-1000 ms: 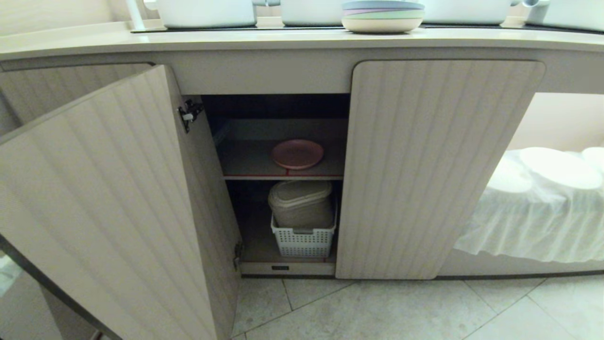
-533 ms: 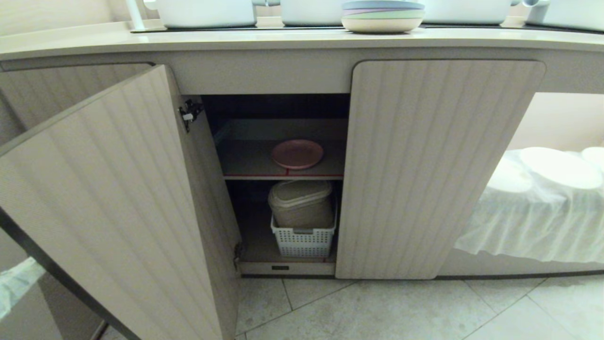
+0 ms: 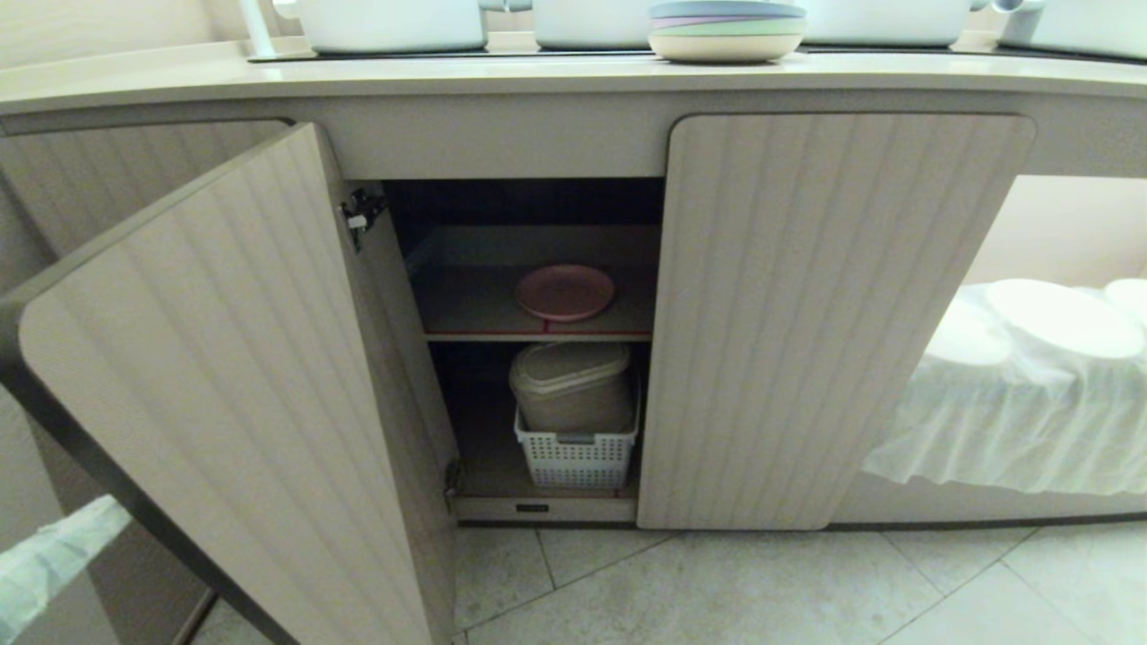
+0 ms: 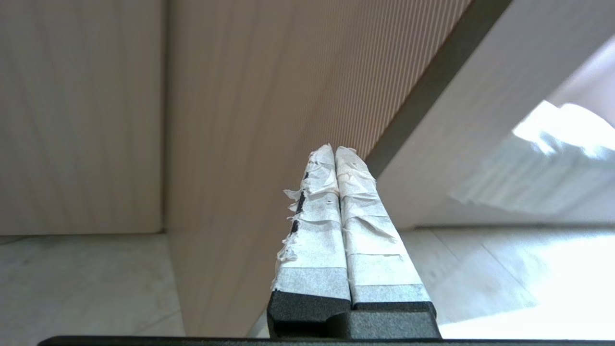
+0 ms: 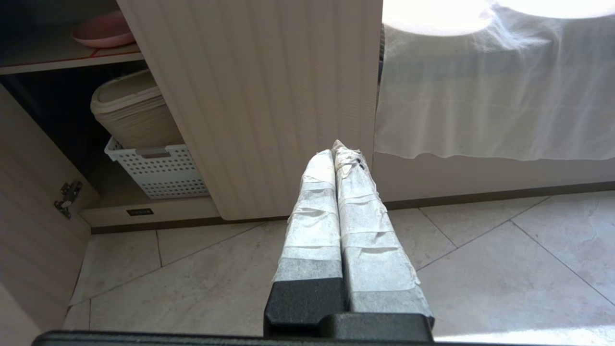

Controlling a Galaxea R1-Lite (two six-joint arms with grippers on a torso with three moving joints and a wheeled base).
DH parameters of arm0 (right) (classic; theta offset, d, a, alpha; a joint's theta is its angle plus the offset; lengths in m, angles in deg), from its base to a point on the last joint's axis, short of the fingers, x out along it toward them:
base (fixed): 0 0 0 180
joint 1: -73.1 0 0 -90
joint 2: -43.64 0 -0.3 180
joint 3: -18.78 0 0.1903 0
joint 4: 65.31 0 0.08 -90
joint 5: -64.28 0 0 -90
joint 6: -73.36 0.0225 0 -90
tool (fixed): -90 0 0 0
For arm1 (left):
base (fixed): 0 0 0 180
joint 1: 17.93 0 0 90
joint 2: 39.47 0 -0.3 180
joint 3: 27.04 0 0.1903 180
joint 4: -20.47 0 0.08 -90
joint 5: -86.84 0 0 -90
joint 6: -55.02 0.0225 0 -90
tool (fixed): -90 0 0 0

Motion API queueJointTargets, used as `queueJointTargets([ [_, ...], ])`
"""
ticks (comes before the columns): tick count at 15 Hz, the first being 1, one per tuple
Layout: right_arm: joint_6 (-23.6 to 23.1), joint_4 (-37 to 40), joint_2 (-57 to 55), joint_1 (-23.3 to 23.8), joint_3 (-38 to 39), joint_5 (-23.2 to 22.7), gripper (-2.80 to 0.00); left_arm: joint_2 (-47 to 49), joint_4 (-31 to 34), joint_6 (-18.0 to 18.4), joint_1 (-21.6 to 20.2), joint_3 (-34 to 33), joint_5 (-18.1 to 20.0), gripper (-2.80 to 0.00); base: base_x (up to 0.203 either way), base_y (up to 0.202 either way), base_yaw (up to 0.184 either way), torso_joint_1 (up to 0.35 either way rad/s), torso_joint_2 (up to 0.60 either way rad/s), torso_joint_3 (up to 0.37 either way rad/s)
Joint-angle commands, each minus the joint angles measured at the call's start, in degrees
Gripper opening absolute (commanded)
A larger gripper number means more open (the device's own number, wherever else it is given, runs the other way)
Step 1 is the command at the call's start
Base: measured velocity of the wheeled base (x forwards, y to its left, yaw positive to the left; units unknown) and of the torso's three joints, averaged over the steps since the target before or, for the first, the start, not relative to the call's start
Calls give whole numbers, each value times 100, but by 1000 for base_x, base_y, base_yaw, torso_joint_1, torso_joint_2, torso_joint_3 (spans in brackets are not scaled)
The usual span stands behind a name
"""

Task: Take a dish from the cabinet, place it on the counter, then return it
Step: Close the cabinet door

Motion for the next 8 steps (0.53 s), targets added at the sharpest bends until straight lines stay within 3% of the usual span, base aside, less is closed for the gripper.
queueJointTargets([
  [1,2,-5,0,-1,0,2,-280,131,-19,-25,0,-14,93,-280,0,0,0,0,0,0],
  [8,2,-5,0,-1,0,2,-280,799,-395,2,64,60,419,-280,0,0,0,0,0,0],
])
